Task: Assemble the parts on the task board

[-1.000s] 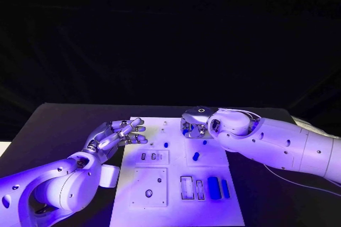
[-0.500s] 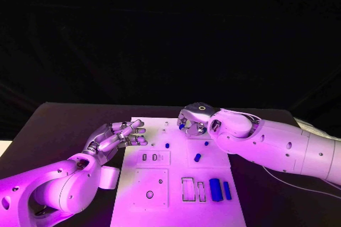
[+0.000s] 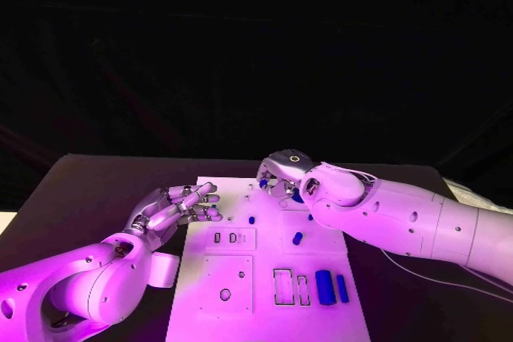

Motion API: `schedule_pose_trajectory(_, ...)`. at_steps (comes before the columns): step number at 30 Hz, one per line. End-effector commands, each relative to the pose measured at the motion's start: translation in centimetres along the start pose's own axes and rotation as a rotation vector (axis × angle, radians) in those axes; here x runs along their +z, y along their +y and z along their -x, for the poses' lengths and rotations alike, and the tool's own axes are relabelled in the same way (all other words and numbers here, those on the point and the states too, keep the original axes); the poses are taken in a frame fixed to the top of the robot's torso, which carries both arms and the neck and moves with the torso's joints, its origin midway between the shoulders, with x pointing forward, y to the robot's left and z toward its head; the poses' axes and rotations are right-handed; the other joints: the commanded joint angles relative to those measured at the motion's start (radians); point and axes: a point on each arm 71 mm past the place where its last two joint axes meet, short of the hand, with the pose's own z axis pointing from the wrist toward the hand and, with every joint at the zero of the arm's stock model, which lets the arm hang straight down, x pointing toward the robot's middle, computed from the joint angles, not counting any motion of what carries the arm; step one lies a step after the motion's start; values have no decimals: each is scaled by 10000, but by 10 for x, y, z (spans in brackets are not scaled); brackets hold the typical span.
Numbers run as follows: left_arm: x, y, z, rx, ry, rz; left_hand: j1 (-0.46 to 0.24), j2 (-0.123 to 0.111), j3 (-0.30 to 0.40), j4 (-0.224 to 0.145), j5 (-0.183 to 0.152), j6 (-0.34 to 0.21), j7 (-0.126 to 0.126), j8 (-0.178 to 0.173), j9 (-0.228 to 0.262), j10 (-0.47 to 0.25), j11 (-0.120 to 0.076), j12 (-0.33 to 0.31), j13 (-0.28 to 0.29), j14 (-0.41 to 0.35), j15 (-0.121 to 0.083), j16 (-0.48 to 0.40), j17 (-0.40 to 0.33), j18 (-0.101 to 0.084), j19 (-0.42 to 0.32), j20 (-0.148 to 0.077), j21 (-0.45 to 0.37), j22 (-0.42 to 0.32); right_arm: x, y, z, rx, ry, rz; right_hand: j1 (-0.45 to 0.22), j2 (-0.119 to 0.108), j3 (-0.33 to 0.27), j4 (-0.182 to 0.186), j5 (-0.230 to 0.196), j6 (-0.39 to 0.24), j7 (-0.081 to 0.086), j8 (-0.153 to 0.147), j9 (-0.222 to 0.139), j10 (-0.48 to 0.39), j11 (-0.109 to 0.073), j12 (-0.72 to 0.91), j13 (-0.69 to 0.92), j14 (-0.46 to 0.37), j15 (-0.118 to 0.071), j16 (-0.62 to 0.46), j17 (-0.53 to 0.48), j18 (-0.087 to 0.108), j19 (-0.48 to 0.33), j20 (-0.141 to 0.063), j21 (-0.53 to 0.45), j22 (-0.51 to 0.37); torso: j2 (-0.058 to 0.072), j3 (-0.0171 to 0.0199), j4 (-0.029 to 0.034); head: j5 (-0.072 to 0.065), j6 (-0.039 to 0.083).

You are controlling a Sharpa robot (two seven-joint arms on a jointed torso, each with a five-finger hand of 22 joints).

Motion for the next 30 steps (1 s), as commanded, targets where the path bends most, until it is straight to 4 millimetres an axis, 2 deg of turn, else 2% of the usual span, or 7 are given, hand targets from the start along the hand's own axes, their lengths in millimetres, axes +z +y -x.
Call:
schedule_pose_trajectory(1, 1, -1, -3, -117, 263, -73, 99, -33, 9, -52, 46, -23, 57, -45, -10, -22, 48, -64, -15, -25, 46, -35, 22, 95, 22, 47, 31, -13, 3, 1, 2, -24, -346, -84, 216, 135, 99, 3, 81, -26, 35, -62, -4, 143, -147, 26, 6, -72, 26, 49, 17, -102, -43, 33, 57, 17, 27, -6, 25, 5, 6)
schedule_pose_trajectory(25, 0, -1, -4, -115, 262, -81, 89, -39, 8, -58, 47, -25, 63, -55, -9, -23, 56, -79, -16, -57, 57, -60, 36, 91, 3, 54, 21, -19, 18, 13, -7, -5, 187, 99, 136, 20, 115, 63, 109, -46, 50, -97, 9, 99, -127, 29, 1, -102, 45, 91, 52, -95, -99, 54, 95, 24, 106, -34, 59, 41, -63)
schedule_pose_trajectory(30, 0, -1, -4, -115, 263, -78, 89, -39, 8, -58, 47, -25, 63, -55, -9, -23, 56, -79, -16, -57, 57, -60, 36, 91, 3, 54, 21, -19, 19, 12, -8, -5, 206, 13, 110, 3, 114, 89, 108, -56, 52, -108, 11, 83, -122, 27, -1, -116, 50, 96, 58, -73, -157, 61, 41, -89, 88, -47, 63, 30, -106)
